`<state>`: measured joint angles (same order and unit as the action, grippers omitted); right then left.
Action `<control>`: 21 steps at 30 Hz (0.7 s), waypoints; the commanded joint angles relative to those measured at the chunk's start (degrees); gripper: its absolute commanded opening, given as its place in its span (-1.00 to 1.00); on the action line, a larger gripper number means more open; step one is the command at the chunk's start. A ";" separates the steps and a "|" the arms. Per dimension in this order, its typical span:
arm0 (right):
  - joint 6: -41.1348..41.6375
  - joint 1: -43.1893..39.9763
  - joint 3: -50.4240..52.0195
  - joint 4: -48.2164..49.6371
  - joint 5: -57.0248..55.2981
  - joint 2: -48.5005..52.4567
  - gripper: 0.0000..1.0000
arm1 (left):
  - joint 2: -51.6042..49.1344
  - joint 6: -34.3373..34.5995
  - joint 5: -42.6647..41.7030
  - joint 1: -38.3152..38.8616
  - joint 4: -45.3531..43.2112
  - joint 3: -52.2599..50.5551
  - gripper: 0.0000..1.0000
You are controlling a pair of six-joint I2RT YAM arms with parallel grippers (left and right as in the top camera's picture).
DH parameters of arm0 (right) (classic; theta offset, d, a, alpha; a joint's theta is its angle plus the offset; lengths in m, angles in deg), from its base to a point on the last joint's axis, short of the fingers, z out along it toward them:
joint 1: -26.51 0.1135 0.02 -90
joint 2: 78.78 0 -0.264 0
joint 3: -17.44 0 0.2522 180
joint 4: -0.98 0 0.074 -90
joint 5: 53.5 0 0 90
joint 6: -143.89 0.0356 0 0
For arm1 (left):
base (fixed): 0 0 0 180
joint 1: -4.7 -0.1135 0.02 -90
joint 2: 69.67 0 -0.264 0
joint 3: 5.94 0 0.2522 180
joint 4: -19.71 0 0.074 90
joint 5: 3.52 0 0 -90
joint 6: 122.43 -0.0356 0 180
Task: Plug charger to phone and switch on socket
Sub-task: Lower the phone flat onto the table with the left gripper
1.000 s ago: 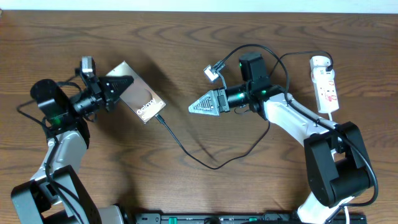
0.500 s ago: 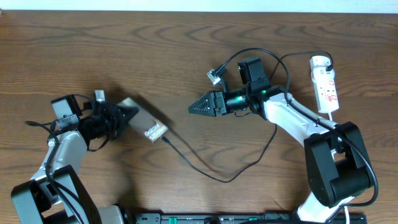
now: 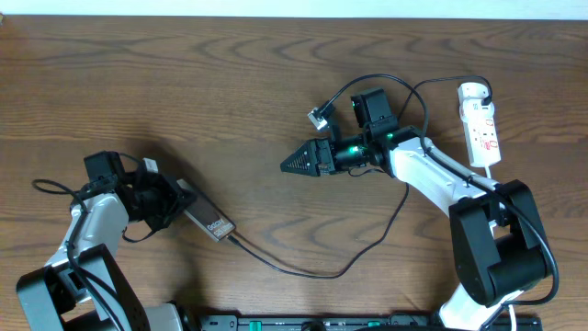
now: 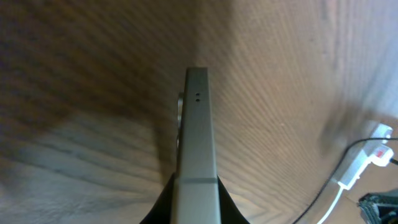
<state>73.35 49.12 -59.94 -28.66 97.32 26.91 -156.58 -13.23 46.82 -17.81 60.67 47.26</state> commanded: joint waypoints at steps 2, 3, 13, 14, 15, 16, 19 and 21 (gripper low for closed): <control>-1.36 -0.22 -0.68 -1.81 -2.16 -0.22 0.99 | 0.44 -1.11 1.79 -0.24 1.01 0.09 -0.86; -1.64 -0.22 -0.68 -2.23 -2.27 -0.22 0.98 | 0.42 -0.94 1.79 -0.24 1.20 -0.04 -0.86; -2.40 -0.15 -0.68 -3.26 -2.38 -0.22 0.99 | 0.42 1.22 1.11 -0.24 1.51 -4.26 -0.86; -2.40 -0.13 -0.68 -3.26 -2.40 -0.22 0.99 | 0.42 1.22 1.14 -0.24 1.49 -4.52 -0.86; -2.40 -0.11 -0.68 -3.26 -2.38 -0.22 0.99 | 0.42 1.22 1.14 -0.24 1.51 -4.70 -0.85; -2.40 -0.11 -0.68 -3.26 -2.38 -0.22 0.99 | 0.42 1.22 1.14 -0.24 1.51 -4.81 -0.86; -2.40 -0.11 -0.68 -3.30 -2.38 -0.22 0.99 | 0.42 1.25 1.14 -0.24 1.77 -4.83 -0.86; -2.40 -0.11 -0.68 -3.39 -2.38 -0.22 0.99 | 0.42 1.22 1.16 -0.24 2.23 -4.83 -0.84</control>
<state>72.26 49.14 -59.94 -31.83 94.74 26.91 -156.45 -11.68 46.56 -17.81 62.00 43.15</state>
